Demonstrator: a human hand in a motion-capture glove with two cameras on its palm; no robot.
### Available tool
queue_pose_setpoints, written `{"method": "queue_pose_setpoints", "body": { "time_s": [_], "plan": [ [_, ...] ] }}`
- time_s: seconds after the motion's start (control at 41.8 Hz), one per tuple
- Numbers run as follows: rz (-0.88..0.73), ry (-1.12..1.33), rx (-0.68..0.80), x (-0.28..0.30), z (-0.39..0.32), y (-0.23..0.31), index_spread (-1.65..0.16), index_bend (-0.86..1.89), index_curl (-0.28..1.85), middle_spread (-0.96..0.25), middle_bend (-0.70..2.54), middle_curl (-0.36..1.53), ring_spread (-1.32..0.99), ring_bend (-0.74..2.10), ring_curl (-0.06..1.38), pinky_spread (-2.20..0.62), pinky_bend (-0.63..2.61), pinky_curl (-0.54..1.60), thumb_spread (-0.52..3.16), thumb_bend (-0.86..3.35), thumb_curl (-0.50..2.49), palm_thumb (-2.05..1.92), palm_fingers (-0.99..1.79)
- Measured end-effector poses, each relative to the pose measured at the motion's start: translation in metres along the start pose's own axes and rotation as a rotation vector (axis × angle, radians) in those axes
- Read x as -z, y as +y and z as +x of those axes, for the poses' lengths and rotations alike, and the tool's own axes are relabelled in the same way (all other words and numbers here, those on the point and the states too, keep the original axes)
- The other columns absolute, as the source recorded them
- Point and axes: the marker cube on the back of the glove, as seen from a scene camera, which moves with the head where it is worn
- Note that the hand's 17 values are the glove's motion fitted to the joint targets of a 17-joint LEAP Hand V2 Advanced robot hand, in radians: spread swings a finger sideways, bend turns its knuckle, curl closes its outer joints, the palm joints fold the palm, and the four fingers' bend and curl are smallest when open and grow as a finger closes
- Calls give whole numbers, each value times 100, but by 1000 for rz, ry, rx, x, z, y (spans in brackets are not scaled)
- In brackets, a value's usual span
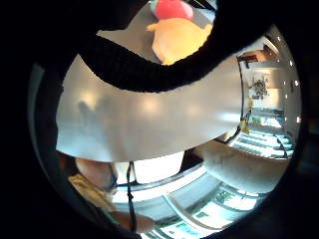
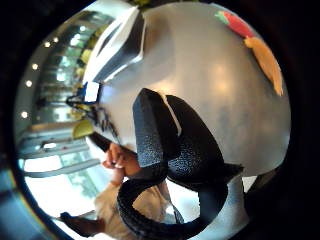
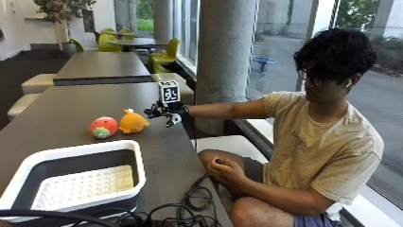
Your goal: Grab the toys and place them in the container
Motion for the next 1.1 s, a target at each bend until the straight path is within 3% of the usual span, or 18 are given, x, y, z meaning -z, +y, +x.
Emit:
{"method": "queue_pose_setpoints", "body": {
  "time_s": [0.143, 0.239, 0.358, 0.717, 0.884, 1.099],
  "plan": [
    [21, -112, 4, -8, 3, 0, -19, 11, 5, -2, 7, 2, 0, 22, 6, 1, 76, 21, 79, -5, 0, -8, -16],
    [20, -293, -148, -9, -12, 2, -22, 12, 7, -2, 8, 3, -1, 23, 8, 2, 81, 25, 96, -5, 1, -8, -19],
    [18, -54, -20, -3, 11, 2, -24, 12, 10, -2, 9, 6, -1, 25, 11, 2, 83, 28, 111, -5, 3, -8, -21],
    [86, -27, -22, 1, 28, -9, -26, 9, 14, -2, 13, 11, -1, 27, 17, 2, 85, 31, 128, -3, 7, -4, -21],
    [72, 63, -127, 32, -7, -45, -26, 5, 13, -1, 13, 14, -1, 29, 20, 2, 90, 33, 131, 0, 12, 2, -24],
    [10, 8, -273, 32, 49, -93, -25, 3, 11, 1, 11, 15, 0, 21, 21, 3, 103, 37, 132, 2, 19, 11, -33]
  ]
}}
